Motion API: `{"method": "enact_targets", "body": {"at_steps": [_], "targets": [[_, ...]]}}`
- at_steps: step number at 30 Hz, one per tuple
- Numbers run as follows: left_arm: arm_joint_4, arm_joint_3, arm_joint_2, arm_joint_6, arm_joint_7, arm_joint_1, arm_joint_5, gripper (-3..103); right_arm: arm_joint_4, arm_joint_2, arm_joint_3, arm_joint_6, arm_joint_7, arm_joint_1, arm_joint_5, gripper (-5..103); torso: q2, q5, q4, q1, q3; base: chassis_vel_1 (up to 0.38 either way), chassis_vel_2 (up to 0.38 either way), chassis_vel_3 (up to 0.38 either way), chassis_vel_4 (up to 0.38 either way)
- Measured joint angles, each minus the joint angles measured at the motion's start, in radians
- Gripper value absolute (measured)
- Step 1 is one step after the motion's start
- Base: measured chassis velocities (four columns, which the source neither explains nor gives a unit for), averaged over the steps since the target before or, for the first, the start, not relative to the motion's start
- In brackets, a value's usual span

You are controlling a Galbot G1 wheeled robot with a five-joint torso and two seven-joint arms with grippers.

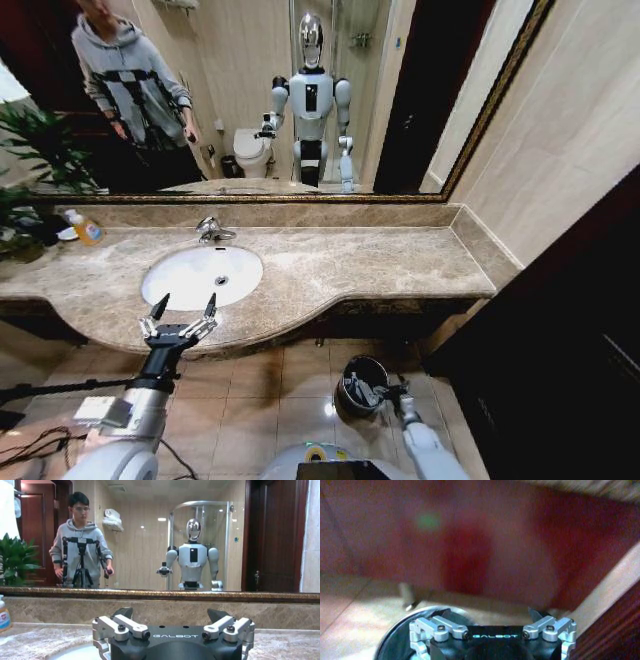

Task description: Pick up the trash from the sink and place it in the trash bin.

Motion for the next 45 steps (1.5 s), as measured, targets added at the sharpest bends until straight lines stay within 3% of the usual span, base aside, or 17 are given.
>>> {"method": "enact_targets", "body": {"at_steps": [2,6,7,11,23,35,38,45], "targets": [[0.000,0.000,0.000,0.000,0.000,0.000,0.000,100,0.057,-0.009,0.001,0.000,0.018,-0.028,0.016,100,0.000,0.0000,0.0000,0.000,0.000,0.000,0.000,0.000,0.000],[0.000,0.000,0.000,0.000,0.000,0.000,0.000,100,0.368,-0.054,0.007,-0.054,0.054,-0.176,0.130,100,0.000,0.0000,0.0002,0.000,0.000,0.000,0.000,0.000,0.000],[0.000,0.000,0.000,0.000,0.000,0.000,0.000,100,0.368,-0.054,0.007,-0.054,0.054,-0.176,0.130,100,0.000,0.0000,0.0002,0.000,0.000,0.000,0.000,0.000,0.000],[0.000,0.000,0.000,0.000,0.000,0.000,0.000,100,0.634,-0.058,0.032,-0.088,0.090,-0.299,0.179,100,0.000,-0.0001,0.0001,0.000,0.000,0.000,0.000,0.000,0.000],[0.000,0.000,0.000,0.000,0.000,0.000,0.000,100,1.148,-0.018,0.072,-0.117,0.159,-0.545,0.123,100,0.000,-0.0001,0.0001,0.000,0.000,0.000,0.000,0.000,0.000],[0.000,0.000,0.000,0.000,0.000,0.000,0.000,100,1.398,-0.008,0.063,-0.167,0.169,-0.595,0.103,100,0.000,-0.0002,0.0001,0.000,0.000,0.000,0.000,0.000,0.000],[0.000,0.000,0.000,0.000,0.000,0.000,0.000,100,1.472,-0.012,0.051,-0.211,0.166,-0.601,0.097,100,0.000,-0.0003,0.0001,0.000,0.000,0.000,0.000,0.000,0.000],[0.000,0.000,0.000,0.000,0.000,0.000,0.000,100,1.502,-0.018,0.038,-0.251,0.146,-0.602,0.096,100,0.000,-0.0001,0.0001,0.000,0.000,0.000,0.000,0.000,0.000]]}}
